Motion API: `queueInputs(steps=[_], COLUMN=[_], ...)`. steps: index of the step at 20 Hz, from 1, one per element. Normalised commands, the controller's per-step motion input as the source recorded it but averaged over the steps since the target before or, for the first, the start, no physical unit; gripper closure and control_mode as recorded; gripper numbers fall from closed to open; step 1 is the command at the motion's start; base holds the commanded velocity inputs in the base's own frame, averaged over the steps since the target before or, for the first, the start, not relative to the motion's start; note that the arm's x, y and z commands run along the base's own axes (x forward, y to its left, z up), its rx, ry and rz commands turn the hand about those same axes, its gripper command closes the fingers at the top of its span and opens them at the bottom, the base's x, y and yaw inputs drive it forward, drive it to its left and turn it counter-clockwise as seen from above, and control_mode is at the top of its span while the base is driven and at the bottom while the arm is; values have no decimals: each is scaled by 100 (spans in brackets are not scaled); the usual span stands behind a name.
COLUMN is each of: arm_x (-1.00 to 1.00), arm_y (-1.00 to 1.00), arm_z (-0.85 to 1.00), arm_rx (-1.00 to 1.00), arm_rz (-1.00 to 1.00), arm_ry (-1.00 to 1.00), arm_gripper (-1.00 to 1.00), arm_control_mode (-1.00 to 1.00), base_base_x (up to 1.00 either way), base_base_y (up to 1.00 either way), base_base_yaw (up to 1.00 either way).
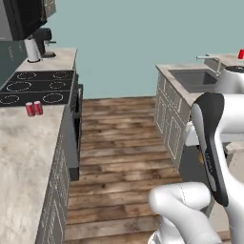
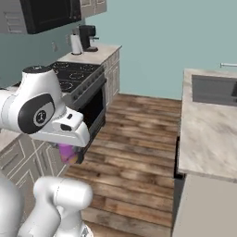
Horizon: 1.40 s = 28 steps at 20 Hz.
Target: Four empty soda cans are scattered around the kitchen. Gather all the cans and cluster them next to the stove for recycling.
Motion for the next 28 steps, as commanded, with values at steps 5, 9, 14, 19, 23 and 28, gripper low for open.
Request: queueInputs(steps=[5,9,14,19,23,28], arm_x=[0,0,0,0,0,0], arm_y=[0,0,0,0,0,0], arm_z=[0,0,0,0,0,0], arm_rx=[0,0,0,0,0,0], arm_rz=[0,0,0,0,0,0], arm_ry=[0,0,0,0,0,0], arm_gripper=[100,100,100,100,100,100], arm_control_mode=[100,100,100,100,100,100], base_base_x=[41,59,53,45,51,54], base_base_y=[100,100,55,0,0,0], base_base_yaw=[11,17,48,79,85,85])
